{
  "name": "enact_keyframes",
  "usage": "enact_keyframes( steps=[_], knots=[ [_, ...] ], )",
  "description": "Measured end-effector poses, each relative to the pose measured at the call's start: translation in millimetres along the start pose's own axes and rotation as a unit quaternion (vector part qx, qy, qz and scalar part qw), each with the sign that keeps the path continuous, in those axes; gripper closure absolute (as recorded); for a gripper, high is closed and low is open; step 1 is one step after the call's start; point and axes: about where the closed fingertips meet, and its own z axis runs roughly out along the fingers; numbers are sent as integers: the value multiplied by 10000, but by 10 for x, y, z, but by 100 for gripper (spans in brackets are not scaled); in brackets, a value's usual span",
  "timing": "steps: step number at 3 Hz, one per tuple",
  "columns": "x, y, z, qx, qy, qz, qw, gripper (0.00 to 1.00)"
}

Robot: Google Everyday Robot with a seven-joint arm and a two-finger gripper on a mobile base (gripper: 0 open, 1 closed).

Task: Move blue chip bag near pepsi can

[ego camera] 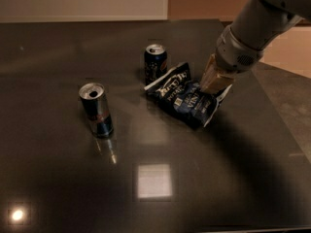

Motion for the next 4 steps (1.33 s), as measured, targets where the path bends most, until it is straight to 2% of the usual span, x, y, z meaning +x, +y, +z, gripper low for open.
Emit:
enact_keyframes(
  steps=[2, 3, 4],
  knots=[
    [-20, -8, 12, 16, -8, -16, 10000, 14],
    [-31, -11, 17, 22, -11, -24, 10000, 0],
    [-31, -11, 18, 22, -11, -24, 10000, 0]
  ],
)
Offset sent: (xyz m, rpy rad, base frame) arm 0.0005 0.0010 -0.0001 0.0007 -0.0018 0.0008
